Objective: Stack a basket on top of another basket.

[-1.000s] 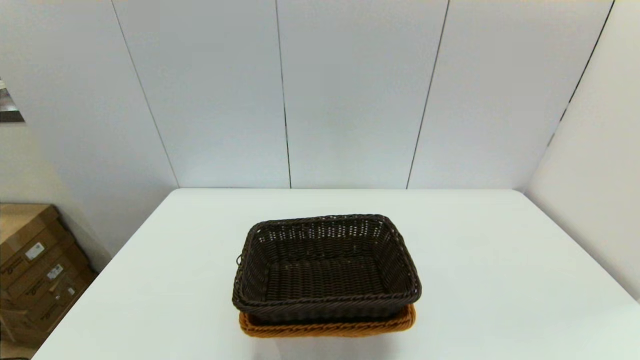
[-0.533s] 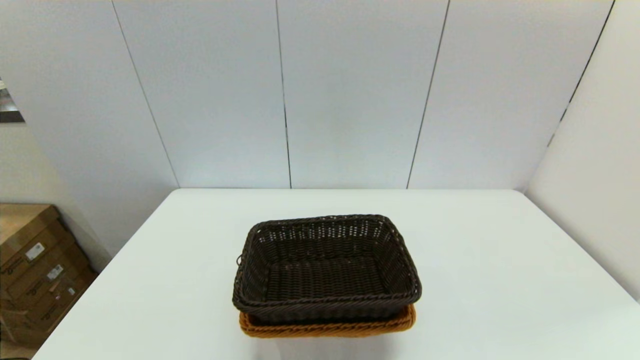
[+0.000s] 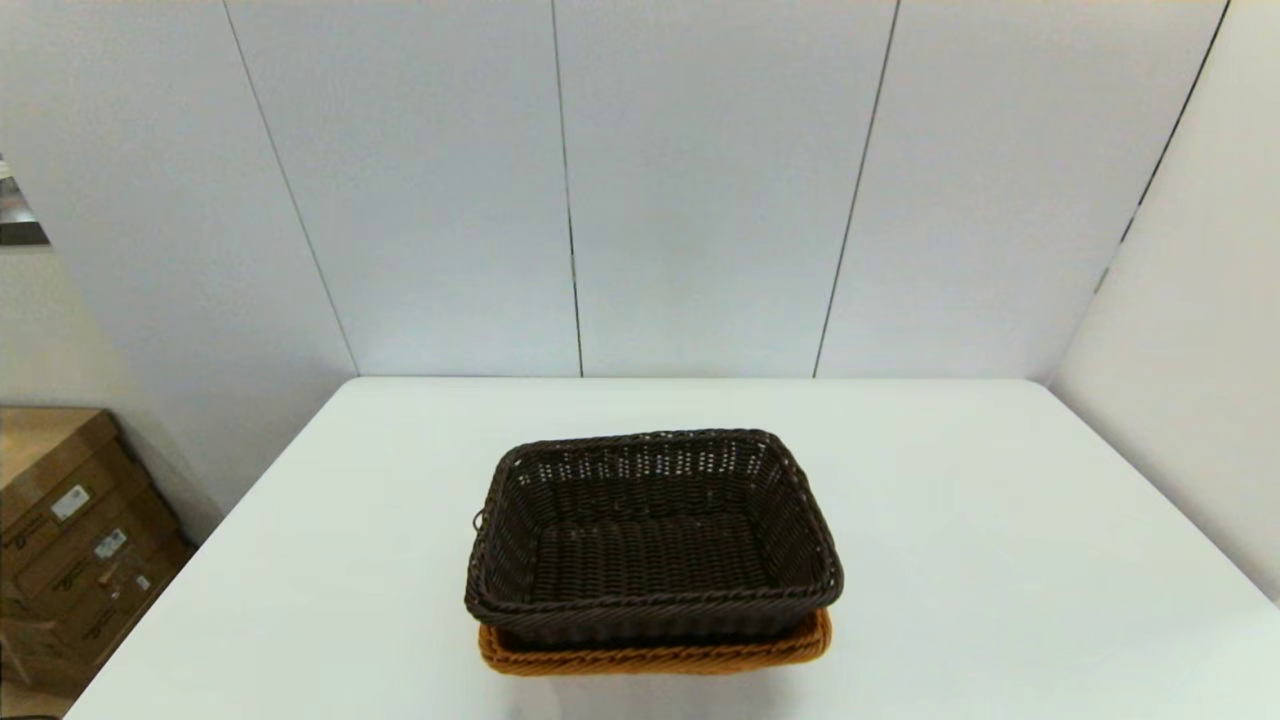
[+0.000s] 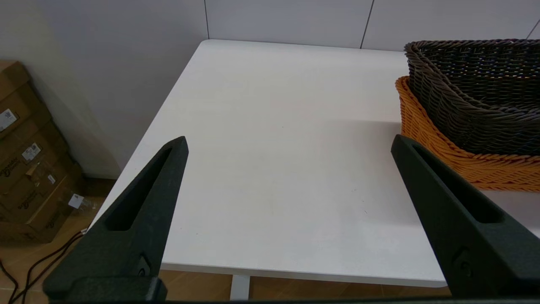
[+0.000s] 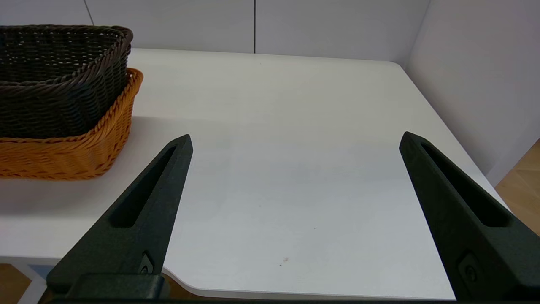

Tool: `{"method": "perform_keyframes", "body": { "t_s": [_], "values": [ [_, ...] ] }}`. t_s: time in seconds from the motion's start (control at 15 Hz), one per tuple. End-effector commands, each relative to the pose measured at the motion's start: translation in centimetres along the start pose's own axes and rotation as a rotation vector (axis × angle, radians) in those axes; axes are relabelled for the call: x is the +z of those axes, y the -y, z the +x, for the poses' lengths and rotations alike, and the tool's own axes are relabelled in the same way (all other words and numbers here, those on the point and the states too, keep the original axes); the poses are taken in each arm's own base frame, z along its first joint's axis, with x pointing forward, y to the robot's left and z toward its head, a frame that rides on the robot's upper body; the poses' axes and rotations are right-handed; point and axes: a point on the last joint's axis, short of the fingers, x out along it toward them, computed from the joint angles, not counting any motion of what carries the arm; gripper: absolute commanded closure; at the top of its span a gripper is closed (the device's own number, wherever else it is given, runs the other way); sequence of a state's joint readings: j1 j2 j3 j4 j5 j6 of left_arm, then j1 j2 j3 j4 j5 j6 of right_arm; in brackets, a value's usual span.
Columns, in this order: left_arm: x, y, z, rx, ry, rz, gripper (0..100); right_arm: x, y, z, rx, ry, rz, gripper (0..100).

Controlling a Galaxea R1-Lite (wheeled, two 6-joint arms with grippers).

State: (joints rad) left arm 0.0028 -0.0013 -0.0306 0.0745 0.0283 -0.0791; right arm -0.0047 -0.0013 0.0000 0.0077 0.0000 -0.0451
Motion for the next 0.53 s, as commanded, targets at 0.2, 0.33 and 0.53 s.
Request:
{"method": "perform_keyframes", "body": {
  "t_s": [0.2, 0.33, 0.53],
  "values": [
    [-0.01, 0.0, 0.0, 0.001, 0.0, -0.001, 0, 0.0, 0.0, 0.01, 0.002, -0.001, -0.002, 0],
    [-0.01, 0.0, 0.0, 0.001, 0.0, -0.001, 0, 0.0, 0.0, 0.01, 0.002, -0.001, -0.002, 0],
    [-0.01, 0.0, 0.0, 0.001, 0.0, -0.001, 0, 0.0, 0.0, 0.01, -0.001, -0.001, 0.013, 0]
  ]
}}
